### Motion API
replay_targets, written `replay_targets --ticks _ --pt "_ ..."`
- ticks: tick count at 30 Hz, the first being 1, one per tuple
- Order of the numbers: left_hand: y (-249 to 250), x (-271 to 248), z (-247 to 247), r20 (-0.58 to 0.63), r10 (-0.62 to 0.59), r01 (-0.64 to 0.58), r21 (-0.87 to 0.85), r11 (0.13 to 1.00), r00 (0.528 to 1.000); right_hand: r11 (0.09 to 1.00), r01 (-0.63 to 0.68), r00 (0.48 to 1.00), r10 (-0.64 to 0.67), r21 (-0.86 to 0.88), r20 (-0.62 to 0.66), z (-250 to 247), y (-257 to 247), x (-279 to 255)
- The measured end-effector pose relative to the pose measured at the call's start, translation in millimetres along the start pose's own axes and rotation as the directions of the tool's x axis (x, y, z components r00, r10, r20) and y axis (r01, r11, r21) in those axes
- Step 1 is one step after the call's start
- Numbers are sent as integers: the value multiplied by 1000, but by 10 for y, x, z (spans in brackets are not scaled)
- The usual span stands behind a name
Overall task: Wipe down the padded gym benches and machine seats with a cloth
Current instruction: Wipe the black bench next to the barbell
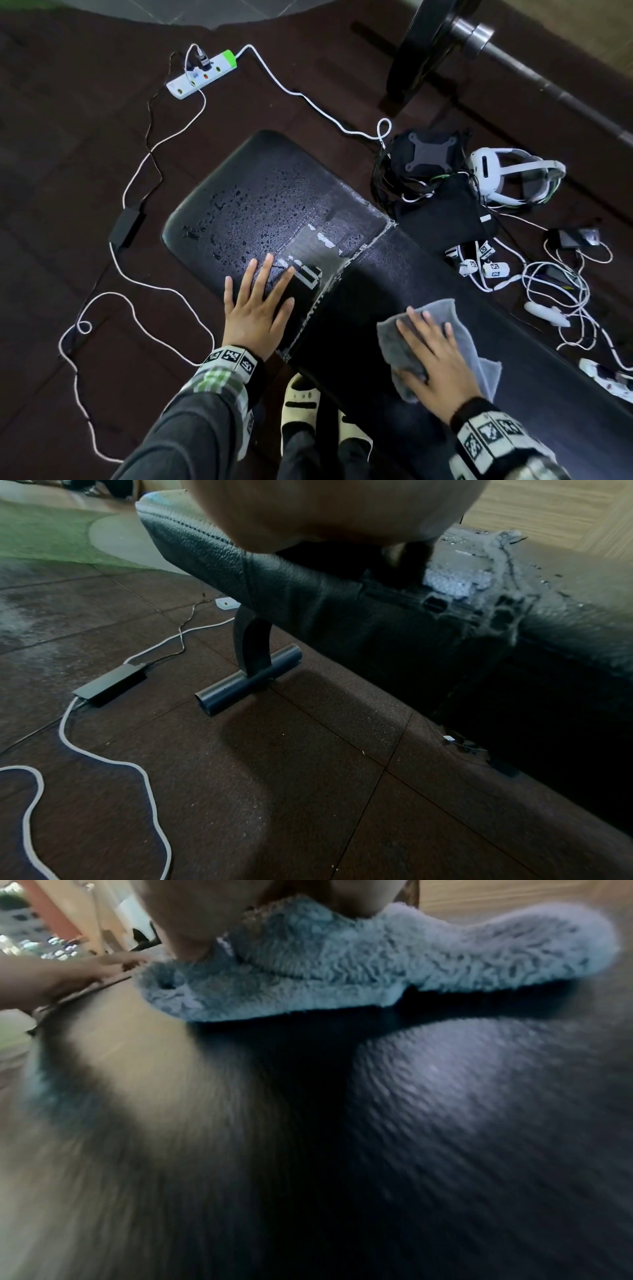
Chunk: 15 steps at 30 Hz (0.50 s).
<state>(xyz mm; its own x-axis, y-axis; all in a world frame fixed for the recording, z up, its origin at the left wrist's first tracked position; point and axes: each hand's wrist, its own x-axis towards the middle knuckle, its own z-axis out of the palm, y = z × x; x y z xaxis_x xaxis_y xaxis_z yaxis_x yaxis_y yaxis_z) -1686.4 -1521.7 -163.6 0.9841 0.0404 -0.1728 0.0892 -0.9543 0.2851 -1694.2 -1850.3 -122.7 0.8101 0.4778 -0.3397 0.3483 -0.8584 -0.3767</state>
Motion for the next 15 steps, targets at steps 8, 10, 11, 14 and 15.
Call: replay_targets --ticks 8,10,11,14,15 --pt "-136 0 -108 -4 68 -67 49 997 998 989 115 991 -121 -94 -59 108 -372 337" --pt "-251 10 -149 8 76 -76 45 996 997 972 185 982 -189 -143 -16 190 -383 155" --pt "-301 12 -163 15 71 -72 39 997 997 965 203 979 -205 -166 4 219 -364 36" --pt "-362 11 -156 38 47 -48 22 999 998 969 126 992 -121 -214 37 247 -247 -298" --pt "-357 10 -150 40 40 -41 19 999 998 973 57 998 -52 -222 29 238 -208 -367"
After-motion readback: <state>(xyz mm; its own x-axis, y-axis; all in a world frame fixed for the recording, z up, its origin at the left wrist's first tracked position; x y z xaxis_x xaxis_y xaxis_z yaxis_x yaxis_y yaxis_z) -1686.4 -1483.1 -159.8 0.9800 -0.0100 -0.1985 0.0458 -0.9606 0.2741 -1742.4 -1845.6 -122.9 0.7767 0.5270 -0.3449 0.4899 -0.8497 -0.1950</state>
